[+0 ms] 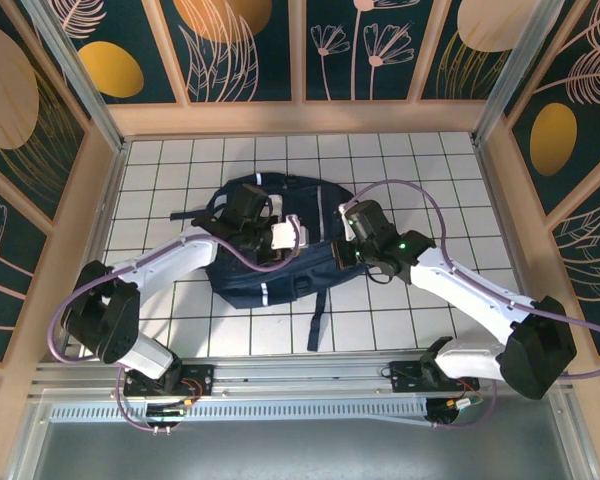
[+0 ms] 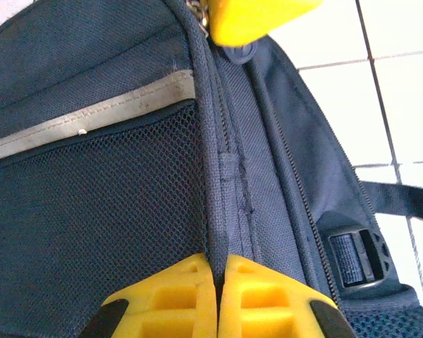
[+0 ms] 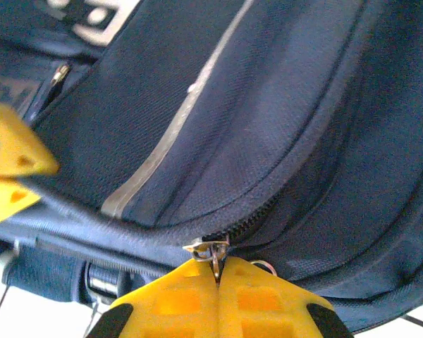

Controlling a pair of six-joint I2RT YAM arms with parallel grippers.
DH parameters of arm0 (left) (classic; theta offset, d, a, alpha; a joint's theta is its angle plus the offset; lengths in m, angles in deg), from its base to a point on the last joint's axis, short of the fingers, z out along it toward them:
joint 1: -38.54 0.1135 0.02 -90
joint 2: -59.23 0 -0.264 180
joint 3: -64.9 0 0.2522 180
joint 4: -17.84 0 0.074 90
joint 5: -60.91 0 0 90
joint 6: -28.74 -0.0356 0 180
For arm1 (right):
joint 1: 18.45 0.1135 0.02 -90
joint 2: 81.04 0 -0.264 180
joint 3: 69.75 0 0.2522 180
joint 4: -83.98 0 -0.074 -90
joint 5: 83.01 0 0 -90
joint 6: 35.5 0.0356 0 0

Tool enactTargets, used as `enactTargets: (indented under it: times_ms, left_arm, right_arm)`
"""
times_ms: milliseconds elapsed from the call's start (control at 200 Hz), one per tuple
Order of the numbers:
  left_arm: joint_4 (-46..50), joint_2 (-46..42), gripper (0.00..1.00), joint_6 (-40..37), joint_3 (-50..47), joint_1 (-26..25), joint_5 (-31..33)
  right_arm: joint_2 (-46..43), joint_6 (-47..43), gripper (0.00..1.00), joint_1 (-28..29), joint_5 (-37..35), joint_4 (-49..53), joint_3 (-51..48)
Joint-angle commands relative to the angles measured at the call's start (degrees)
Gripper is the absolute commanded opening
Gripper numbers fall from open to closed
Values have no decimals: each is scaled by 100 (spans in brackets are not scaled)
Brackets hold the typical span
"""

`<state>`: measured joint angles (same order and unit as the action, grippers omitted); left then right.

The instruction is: Pack the student bag

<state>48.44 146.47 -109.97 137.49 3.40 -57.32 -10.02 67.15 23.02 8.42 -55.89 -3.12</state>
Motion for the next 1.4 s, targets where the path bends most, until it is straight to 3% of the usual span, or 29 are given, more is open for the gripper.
enactTargets:
  times_ms: [0, 115, 270, 410, 575, 646, 691, 771, 976, 1181, 1391]
  left_arm:
    - [179, -98, 0, -1098, -69, 114, 939]
    - [408, -63, 0, -1726, 21, 314, 1110]
    - [-371, -321, 0, -3006, -780, 459, 1798]
    - [-1030, -462, 0, -3195, -1005, 508, 2022]
    - [-1017, -556, 1, -2542, -840, 512, 1300]
    - [-959, -649, 7, -2209, -883, 515, 984]
    - [-949, -713, 14, -1932, -934, 521, 826]
    - [-638, -857, 36, -1696, -971, 511, 458]
    - [-933, -1335, 58, -1185, -1554, 499, -7]
    - [-1180, -1011, 62, -1011, -1578, 333, 234]
    - [-1476, -404, 61, -629, -1251, 203, 463]
  right_arm:
    - [39, -867, 0, -93, 413, 271, 254]
    - [130, -994, 0, -157, 364, 316, 205]
    - [166, -906, 0, -168, 286, 231, 82]
    - [150, -717, 0, -100, 853, -109, -114]
    - [206, -626, 1, 155, 880, -631, -291]
    - [316, -645, 33, 111, 969, -640, -271]
    - [378, -694, 40, 115, 1056, -679, -263]
    - [496, -611, 42, 92, 1186, -707, -158]
    - [765, 247, 47, 242, 1215, -971, -49]
    - [747, 743, 51, 729, 762, -1772, -539]
    - [1129, 1571, 54, 1096, -213, -1916, -561]
